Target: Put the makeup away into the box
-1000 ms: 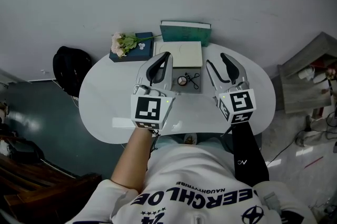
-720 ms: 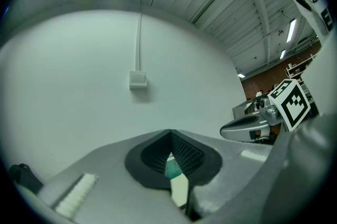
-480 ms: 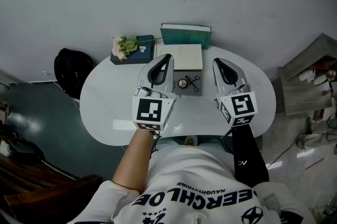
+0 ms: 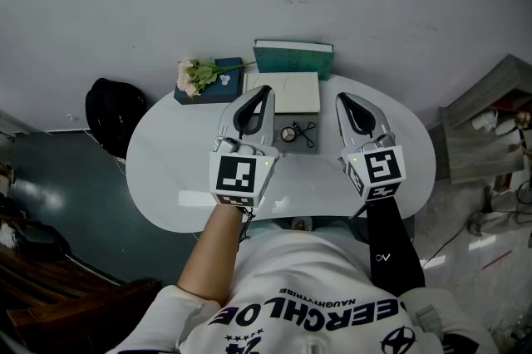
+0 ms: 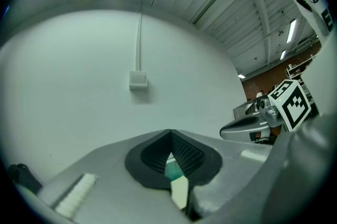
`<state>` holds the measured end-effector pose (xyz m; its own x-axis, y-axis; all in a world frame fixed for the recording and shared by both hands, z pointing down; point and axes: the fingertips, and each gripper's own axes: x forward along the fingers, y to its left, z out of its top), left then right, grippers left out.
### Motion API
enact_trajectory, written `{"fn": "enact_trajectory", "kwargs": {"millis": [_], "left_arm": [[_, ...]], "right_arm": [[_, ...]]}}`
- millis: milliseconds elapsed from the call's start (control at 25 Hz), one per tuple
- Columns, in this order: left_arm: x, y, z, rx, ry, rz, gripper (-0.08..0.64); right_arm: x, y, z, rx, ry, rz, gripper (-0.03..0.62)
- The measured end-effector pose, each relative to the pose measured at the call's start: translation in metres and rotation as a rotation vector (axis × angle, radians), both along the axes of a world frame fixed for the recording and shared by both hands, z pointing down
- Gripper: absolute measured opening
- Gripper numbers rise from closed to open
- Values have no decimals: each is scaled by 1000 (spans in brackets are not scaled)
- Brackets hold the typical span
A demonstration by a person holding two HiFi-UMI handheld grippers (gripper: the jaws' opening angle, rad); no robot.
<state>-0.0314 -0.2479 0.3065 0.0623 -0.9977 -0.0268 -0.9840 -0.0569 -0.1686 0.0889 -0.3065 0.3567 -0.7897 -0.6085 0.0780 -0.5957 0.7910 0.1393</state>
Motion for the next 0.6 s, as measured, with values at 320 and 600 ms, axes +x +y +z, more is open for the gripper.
{"fn": "enact_trajectory", "kwargs": {"millis": [320, 600], "left_arm": [[0, -5, 1, -2, 3, 5, 0], [-1, -8, 2, -4, 3, 6, 0]], "right_arm": [[-1, -3, 1, 23, 34, 3, 28], [-3, -4, 3, 17, 36, -2, 29]]}}
